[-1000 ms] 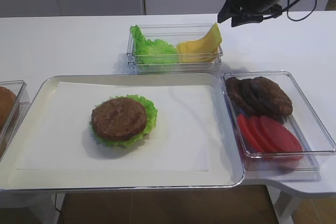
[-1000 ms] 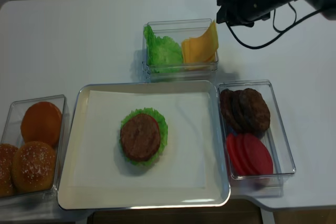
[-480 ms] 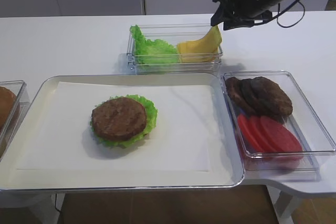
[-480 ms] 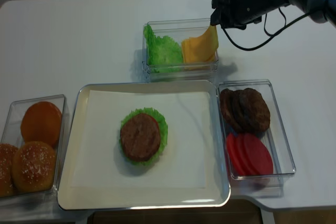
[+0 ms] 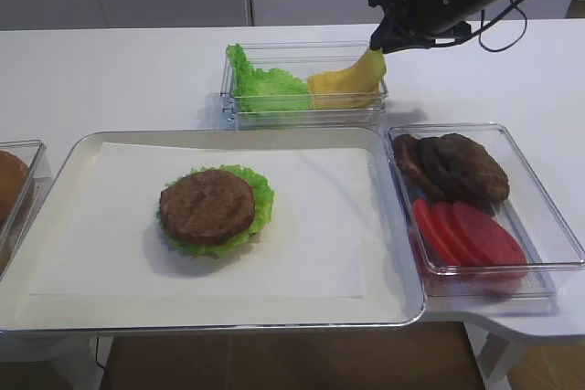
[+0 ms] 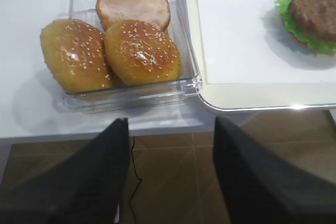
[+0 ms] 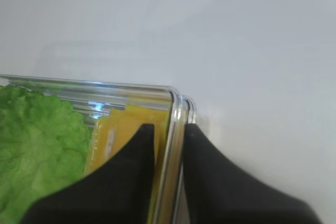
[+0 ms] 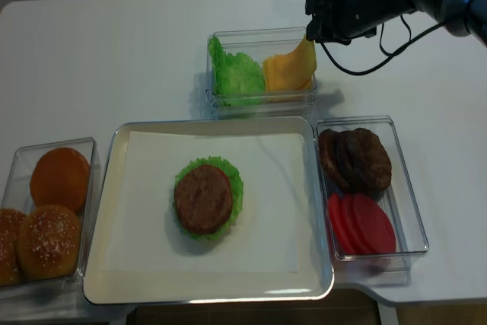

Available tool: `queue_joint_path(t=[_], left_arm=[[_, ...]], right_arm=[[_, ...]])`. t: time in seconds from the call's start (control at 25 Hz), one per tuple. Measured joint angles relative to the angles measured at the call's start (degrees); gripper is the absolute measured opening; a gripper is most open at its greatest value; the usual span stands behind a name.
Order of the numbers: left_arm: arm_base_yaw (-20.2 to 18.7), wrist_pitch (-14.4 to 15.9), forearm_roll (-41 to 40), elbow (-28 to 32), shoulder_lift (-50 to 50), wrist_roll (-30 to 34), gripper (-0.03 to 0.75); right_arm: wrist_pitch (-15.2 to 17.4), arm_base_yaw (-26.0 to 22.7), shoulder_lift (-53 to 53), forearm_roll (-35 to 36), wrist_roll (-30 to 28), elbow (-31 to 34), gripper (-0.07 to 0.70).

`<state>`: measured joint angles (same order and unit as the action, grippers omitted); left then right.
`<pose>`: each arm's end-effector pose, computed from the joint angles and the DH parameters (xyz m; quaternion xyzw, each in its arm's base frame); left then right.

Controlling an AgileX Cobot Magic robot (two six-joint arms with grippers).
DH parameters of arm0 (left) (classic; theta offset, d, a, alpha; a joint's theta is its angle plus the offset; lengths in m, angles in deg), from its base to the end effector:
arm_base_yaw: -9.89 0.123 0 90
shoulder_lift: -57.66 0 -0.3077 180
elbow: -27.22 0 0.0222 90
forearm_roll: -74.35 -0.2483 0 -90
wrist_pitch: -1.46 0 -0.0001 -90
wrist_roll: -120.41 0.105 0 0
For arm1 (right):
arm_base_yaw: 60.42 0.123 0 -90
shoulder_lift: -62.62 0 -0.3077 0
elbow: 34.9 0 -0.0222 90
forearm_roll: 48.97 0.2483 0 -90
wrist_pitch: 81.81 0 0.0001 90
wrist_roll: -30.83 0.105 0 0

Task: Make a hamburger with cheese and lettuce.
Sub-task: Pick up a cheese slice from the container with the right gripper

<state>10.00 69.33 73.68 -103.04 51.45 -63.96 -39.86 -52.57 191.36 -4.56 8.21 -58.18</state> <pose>-0.0254 0.0011 0.2552 -0.0351 0.8815 -0.0117 0.4707 0.4882 0.1169 0.2490 -0.0416 0.9097 0.2853 0.2989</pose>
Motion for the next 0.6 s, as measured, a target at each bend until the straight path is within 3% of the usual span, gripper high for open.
queue_joint_path(t=[0.4, 0.6], left_arm=[[0.0, 0.0, 0.0, 0.0, 0.0, 0.0, 0.382], [0.0, 0.0, 0.0, 0.0, 0.0, 0.0, 0.382]], right_arm=[[0.0, 0.0, 0.6, 0.7, -0.7, 0.0, 0.092], [0.2, 0.0, 0.7, 1.4, -1.1, 0.0, 0.020]])
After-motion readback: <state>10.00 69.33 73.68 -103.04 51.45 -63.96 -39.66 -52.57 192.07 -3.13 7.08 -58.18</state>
